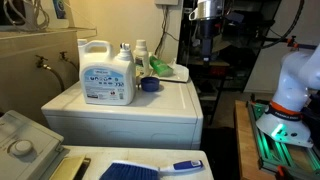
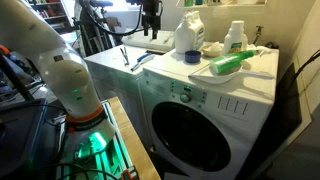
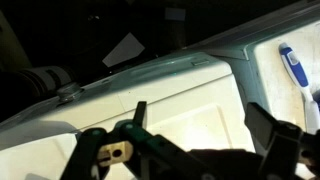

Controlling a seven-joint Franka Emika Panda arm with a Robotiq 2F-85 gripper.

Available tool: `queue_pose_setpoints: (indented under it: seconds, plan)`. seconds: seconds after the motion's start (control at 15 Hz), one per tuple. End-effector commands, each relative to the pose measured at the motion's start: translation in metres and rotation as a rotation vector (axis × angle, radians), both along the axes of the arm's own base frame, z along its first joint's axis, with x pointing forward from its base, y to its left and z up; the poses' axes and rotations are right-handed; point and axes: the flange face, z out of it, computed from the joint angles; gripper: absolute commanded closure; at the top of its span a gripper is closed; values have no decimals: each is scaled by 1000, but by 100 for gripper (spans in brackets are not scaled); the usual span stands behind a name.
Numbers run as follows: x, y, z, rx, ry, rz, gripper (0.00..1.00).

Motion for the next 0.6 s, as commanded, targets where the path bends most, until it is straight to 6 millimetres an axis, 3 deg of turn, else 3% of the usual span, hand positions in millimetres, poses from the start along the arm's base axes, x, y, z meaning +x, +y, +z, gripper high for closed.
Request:
queue_pose_setpoints:
  seconds: [0.0,0.13,0.4,0.53]
  plan:
    - [0,0,1,0,1,0,0]
    - [-3,1,-3,28,-11,-7,0]
    - [-38,2,-75,190,-44,-128,0]
    - [-61,-7,-115,214,-4,-153,0]
